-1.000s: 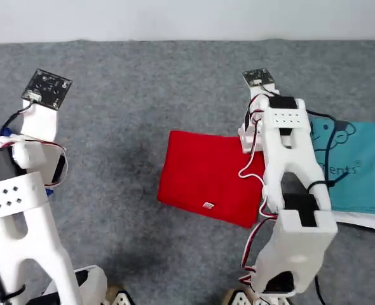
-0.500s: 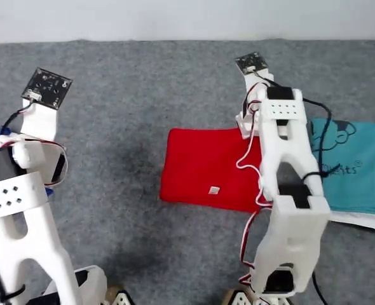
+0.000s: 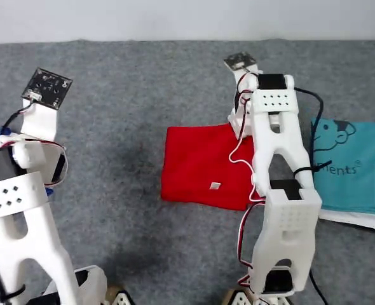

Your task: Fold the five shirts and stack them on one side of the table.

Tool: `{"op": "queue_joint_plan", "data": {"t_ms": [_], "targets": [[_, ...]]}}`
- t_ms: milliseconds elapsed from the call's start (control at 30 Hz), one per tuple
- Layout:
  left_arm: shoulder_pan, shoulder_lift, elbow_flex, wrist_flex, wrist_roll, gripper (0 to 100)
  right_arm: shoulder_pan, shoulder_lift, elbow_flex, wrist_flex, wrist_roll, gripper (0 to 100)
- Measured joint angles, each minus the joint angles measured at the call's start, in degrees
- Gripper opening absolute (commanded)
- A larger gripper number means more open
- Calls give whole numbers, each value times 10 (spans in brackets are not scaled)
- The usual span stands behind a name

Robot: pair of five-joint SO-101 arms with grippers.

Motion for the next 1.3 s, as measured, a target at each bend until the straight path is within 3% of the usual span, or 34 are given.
{"op": "queue_joint_plan", "data": {"t_ms": [300,600,867,933,1133,1300], "targets": [[0,0,0,0,0,15,-8,-25,0,96,-108,262],[0,0,0,0,0,15,-29,69,0,84,-177,254],[0,0,0,6,0,15,-47,133,-17,58,-187,6],[0,0,0,6,0,15,-43,135,-17,58,-187,16],[0,0,0,6,0,15,-20,135,-28,71,-136,10],[0,0,0,6,0,15,19,135,-33,43,24,10]]}}
